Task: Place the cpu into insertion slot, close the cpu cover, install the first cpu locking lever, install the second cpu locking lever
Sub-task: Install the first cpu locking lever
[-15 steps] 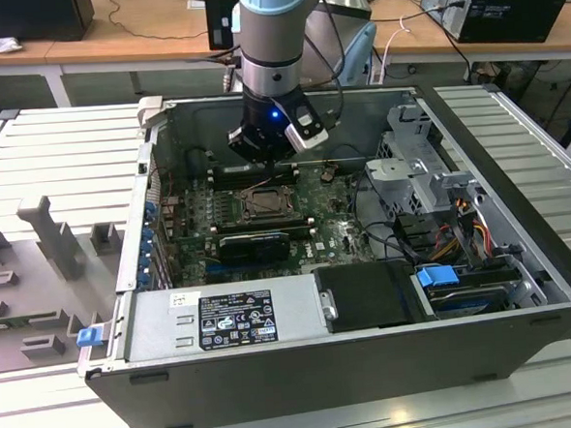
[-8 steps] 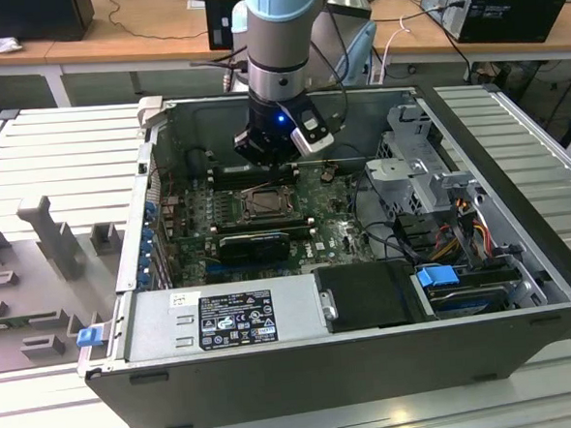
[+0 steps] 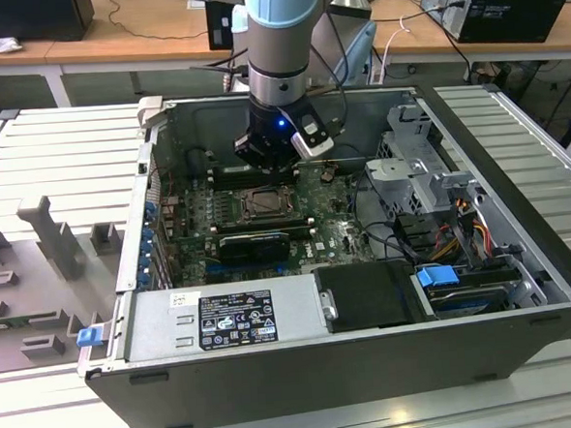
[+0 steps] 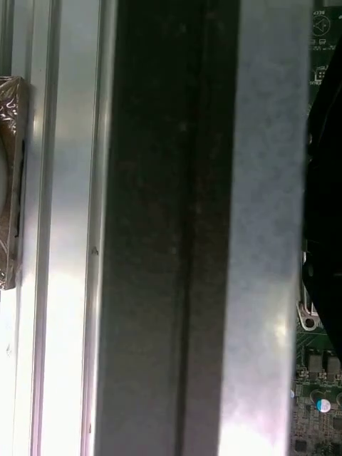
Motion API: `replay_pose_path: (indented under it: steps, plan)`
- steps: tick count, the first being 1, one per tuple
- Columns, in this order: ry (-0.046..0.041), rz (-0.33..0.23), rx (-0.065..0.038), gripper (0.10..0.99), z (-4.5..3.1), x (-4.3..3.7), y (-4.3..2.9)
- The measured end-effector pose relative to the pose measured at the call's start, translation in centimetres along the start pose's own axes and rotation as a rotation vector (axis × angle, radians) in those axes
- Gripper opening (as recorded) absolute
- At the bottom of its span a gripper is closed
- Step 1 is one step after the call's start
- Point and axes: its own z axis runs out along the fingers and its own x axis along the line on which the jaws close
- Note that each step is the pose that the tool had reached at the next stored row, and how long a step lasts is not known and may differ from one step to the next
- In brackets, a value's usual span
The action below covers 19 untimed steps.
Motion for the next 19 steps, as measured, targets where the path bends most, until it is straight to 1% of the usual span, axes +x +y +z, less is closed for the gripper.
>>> replay_pose_path:
  steps: [6,19]
  plan:
    - [0.0003,-0.001,0.0,0.106,0.15,-0.01,-0.02]
    - [0.0003,-0.001,0.003,0.106,0.16,0.0,-0.24]
